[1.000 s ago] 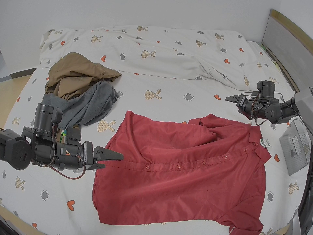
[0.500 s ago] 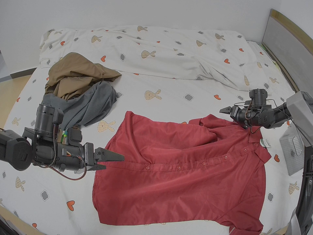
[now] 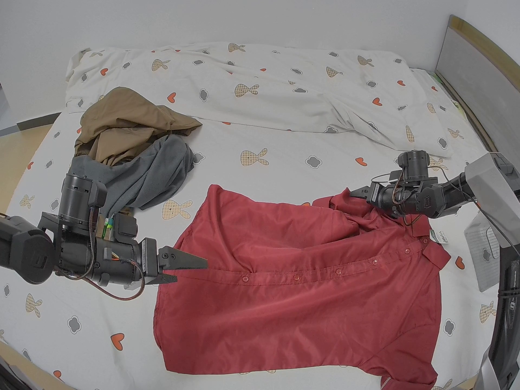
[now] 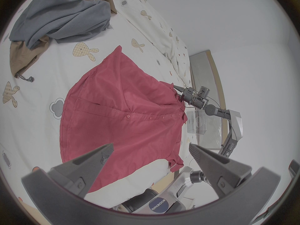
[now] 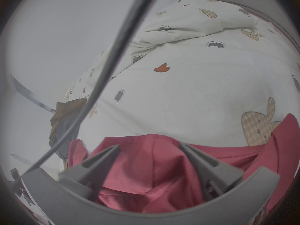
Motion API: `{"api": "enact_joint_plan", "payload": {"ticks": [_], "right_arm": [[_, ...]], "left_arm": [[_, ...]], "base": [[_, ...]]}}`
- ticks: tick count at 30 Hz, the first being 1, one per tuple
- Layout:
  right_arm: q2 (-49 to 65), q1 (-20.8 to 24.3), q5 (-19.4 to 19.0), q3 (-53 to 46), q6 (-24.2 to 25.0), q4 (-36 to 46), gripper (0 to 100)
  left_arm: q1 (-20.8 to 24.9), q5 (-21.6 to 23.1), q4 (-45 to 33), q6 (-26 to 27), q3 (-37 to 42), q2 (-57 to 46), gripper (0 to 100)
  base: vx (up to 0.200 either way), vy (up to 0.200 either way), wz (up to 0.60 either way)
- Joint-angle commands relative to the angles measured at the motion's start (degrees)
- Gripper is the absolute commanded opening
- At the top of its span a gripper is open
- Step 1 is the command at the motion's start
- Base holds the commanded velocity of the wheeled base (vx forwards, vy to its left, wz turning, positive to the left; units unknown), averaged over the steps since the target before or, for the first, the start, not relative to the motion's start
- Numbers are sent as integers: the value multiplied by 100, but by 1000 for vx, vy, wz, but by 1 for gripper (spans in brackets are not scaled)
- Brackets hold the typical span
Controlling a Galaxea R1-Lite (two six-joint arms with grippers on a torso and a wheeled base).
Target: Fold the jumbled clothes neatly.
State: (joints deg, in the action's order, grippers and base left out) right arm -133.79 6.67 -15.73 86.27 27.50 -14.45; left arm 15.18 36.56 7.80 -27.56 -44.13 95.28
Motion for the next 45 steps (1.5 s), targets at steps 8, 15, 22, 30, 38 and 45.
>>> {"api": "enact_joint_plan", "payload": {"ticks": [8, 15, 22, 30, 38, 45], "right_arm": [[90, -87, 131, -14, 18, 21, 0], [1294, -157, 175, -779, 10, -58, 0], [1769, -192, 175, -963, -26, -67, 0], [1707, -219, 184, -849, -201, -14, 0], [1681, -245, 193, -937, -342, 12, 0], [1980, -148, 193, -2238, -887, -50, 100]], "left_arm": [[3, 0, 2, -3, 1, 17, 100], [3, 0, 11, 5, 18, 8, 100], [20, 0, 11, 5, 27, 8, 100], [38, 0, 11, 5, 36, 17, 100], [56, 0, 11, 5, 36, 26, 100], [64, 0, 11, 5, 62, 34, 100]], "base": [[0, 0, 0], [0, 0, 0], [0, 0, 0], [0, 0, 0], [0, 0, 0], [0, 0, 0]]}}
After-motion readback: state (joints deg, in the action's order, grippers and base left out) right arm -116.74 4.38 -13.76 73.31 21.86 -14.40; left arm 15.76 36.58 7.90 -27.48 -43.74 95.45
